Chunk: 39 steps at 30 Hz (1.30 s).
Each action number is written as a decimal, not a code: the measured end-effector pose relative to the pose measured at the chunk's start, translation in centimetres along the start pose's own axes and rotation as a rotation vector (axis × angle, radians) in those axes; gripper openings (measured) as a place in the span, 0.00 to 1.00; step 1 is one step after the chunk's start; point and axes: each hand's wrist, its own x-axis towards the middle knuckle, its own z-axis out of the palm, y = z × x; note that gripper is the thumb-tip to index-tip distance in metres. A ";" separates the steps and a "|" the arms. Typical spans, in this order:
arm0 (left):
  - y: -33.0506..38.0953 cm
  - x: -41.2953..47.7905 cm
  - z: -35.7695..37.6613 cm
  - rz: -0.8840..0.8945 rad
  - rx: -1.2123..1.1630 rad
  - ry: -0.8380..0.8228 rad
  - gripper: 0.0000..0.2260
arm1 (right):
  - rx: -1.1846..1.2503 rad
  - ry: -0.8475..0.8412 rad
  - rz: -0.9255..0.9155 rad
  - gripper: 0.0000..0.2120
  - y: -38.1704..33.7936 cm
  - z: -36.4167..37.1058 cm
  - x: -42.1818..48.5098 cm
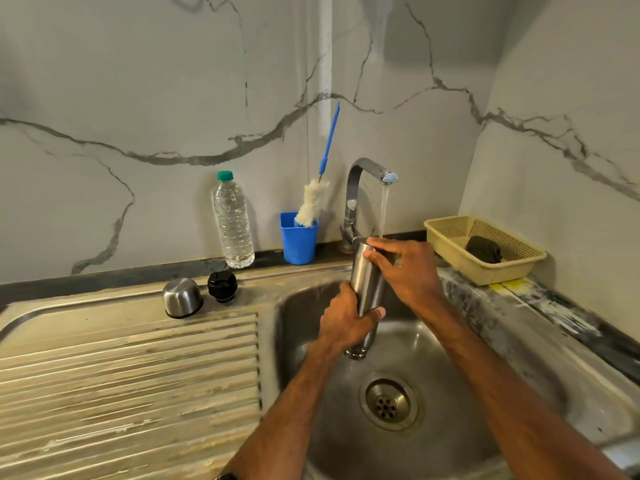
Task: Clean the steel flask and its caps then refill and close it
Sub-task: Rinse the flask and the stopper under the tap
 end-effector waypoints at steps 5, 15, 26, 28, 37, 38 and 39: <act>0.6 -0.1 0.0 0.012 0.015 0.031 0.33 | -0.101 0.055 -0.021 0.17 -0.4 -0.4 0.0; 1.0 -0.3 0.0 0.003 -0.031 -0.007 0.33 | -0.127 0.043 -0.034 0.20 0.0 -0.4 -0.1; 1.4 -0.7 -0.1 0.022 0.014 -0.104 0.30 | 0.116 -0.142 0.308 0.26 1.6 0.4 0.0; 1.3 -0.7 -0.1 0.035 -0.004 -0.125 0.31 | 0.201 -0.119 0.378 0.26 1.8 0.3 -0.1; 0.3 -0.9 -2.9 -0.087 -0.150 -0.066 0.39 | 0.679 0.339 0.827 0.23 3.7 -2.0 0.1; 0.1 -1.1 -3.1 -0.122 -0.230 -0.084 0.36 | 0.709 0.360 0.863 0.26 4.0 -2.4 0.1; 0.1 -1.2 -3.4 -0.163 -0.355 -0.087 0.32 | 0.754 0.378 0.902 0.28 4.3 -2.7 0.2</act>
